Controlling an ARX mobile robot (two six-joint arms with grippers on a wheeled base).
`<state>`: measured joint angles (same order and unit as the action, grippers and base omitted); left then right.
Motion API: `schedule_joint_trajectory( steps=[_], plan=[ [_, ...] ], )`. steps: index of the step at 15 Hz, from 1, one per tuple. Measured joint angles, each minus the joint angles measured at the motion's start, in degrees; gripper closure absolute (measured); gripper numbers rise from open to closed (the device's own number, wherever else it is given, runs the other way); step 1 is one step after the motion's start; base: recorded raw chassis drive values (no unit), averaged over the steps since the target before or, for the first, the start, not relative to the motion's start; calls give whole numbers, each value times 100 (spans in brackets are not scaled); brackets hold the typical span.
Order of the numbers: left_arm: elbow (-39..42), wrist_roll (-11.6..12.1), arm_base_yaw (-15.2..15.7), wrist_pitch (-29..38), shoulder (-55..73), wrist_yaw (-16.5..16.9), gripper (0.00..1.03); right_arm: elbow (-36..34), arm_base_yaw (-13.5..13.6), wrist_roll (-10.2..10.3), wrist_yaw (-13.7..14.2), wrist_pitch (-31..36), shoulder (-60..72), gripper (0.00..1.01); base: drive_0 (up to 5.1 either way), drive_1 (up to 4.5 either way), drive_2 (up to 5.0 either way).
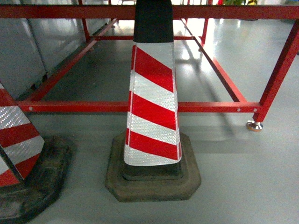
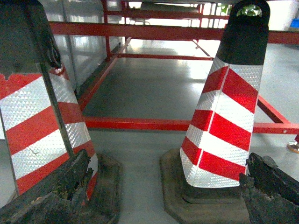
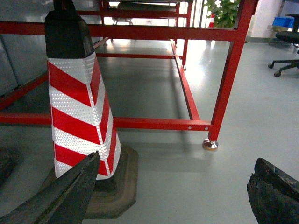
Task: Sort blue parts and orange caps into right shelf containers
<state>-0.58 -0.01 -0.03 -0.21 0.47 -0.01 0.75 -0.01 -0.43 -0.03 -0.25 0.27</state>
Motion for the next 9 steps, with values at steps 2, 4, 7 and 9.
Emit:
schedule_joint_trajectory(
  steps=[2,4,7,9],
  plan=[
    [2,0,0,-2,0,0,5,0,0,-2,0,0,0,3,0,0,0],
    [2,2,0,-2,0,0,5,0,0,0,0,0,0,3,0,0,0],
    [0,0,0,0,0,0,5,0,0,-2,0,0,0,3,0,0,0],
    [2,0,0,0,0,0,5,0,0,0,0,0,0,3,0,0,0]
  ],
)
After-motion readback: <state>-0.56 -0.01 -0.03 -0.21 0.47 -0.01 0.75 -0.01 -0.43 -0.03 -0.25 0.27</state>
